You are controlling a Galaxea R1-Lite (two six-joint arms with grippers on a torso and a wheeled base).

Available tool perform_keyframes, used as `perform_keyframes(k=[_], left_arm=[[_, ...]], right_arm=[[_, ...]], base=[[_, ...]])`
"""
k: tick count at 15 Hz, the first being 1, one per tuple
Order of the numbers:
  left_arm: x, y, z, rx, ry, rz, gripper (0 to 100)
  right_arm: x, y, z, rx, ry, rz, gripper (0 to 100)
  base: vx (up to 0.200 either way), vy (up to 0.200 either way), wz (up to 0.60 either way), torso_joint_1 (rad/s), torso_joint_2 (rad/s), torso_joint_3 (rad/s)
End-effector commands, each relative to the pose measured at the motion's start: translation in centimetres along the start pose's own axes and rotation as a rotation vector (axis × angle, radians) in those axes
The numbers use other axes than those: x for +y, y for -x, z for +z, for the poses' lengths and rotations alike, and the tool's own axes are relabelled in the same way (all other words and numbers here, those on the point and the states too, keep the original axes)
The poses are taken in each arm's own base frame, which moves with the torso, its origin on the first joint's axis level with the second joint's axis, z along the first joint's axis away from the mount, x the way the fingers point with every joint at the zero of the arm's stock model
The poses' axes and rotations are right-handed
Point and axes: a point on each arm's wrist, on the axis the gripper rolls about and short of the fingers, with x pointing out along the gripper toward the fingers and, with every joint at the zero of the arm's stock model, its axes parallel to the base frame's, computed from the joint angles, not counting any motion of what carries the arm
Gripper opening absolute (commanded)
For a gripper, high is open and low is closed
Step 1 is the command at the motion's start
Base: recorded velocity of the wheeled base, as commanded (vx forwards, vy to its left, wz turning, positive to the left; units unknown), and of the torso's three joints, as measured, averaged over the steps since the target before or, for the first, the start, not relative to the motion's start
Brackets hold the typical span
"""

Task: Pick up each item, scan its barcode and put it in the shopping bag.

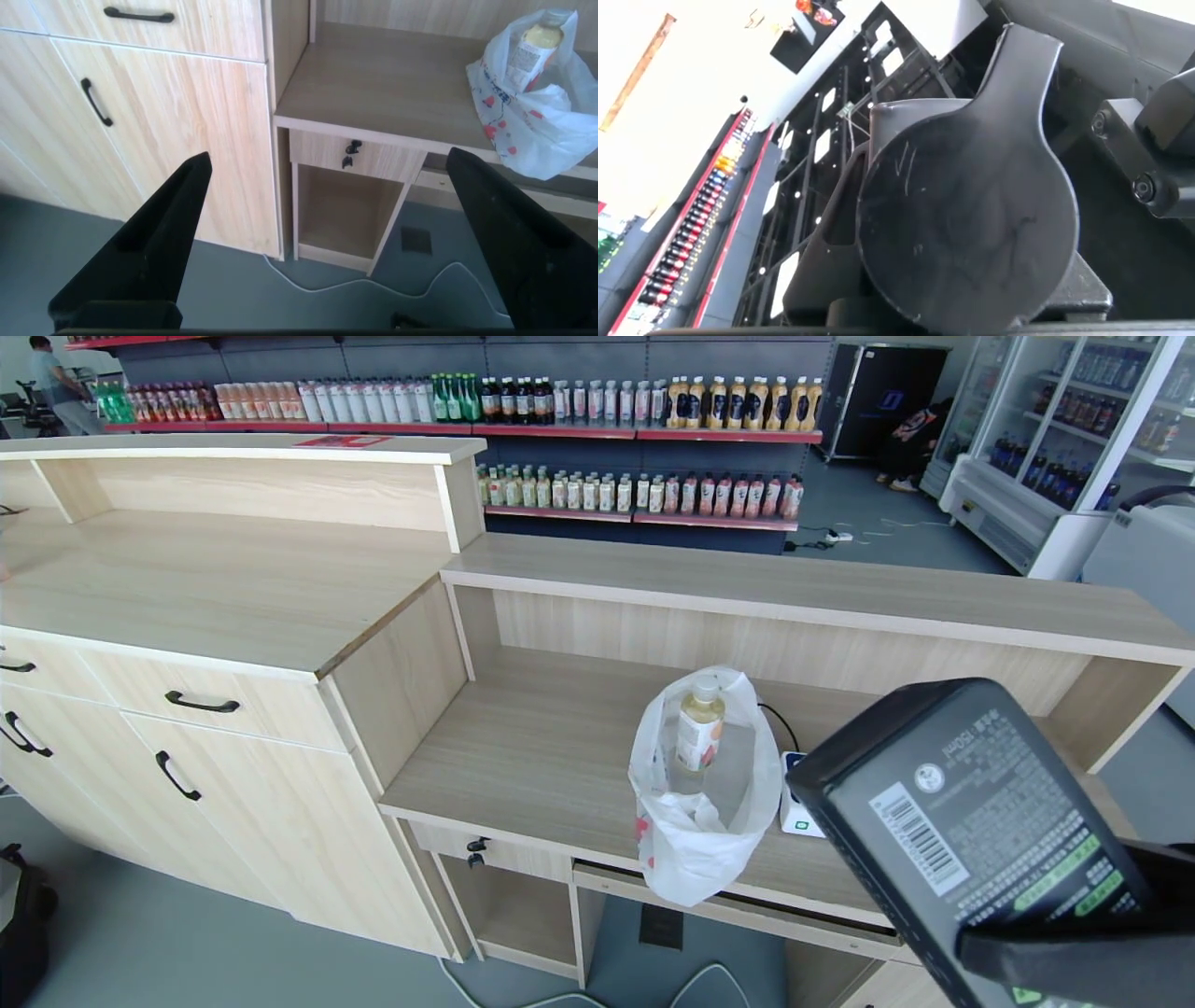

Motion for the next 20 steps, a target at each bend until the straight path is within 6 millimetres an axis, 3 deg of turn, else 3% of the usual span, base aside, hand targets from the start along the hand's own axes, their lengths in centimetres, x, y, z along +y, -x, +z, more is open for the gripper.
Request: perform_keyframes(k=[1,7,8,9,11,12,14,18,20], left_arm=[[0.0,0.0,0.0,-0.001,0.000,0.000,100],[0.0,0.0,0.0,-0.001,0.000,0.000,100],[0.0,0.0,0.0,-0.001,0.000,0.000,100],[0.0,0.0,0.0,-0.001,0.000,0.000,100],[0.0,0.0,0.0,-0.001,0.000,0.000,100],[0.0,0.0,0.0,-0.001,0.000,0.000,100],[0.0,0.0,0.0,-0.001,0.000,0.000,100],[0.0,0.0,0.0,-0.001,0.000,0.000,100],[0.0,0.0,0.0,-0.001,0.000,0.000,100]], right_arm=[[0.2,-0.1,0.0,-0.003,-0.005,0.002,0],[0.2,-0.1,-0.1,-0.002,-0.025,0.009,0],[0.3,0.0,-0.5,0.011,-0.060,0.017,0],[0.9,0.8,-2.5,0.130,-0.187,0.115,0],[2.5,4.0,-4.1,0.421,-0.455,0.329,0],[4.1,7.4,-3.4,0.740,-0.799,0.451,0],[4.8,10.6,-2.7,1.063,-1.100,0.509,0],[4.1,16.2,-1.9,1.205,-1.242,0.539,0],[4.2,17.3,-1.0,1.204,-1.344,0.545,0]], base=[[0.000,0.000,0.00,0.000,0.00,0.000],[0.000,0.000,0.00,0.000,0.00,0.000],[0.000,0.000,0.00,0.000,0.00,0.000],[0.000,0.000,0.00,0.000,0.00,0.000],[0.000,0.000,0.00,0.000,0.00,0.000],[0.000,0.000,0.00,0.000,0.00,0.000],[0.000,0.000,0.00,0.000,0.00,0.000],[0.000,0.000,0.00,0.000,0.00,0.000],[0.000,0.000,0.00,0.000,0.00,0.000]])
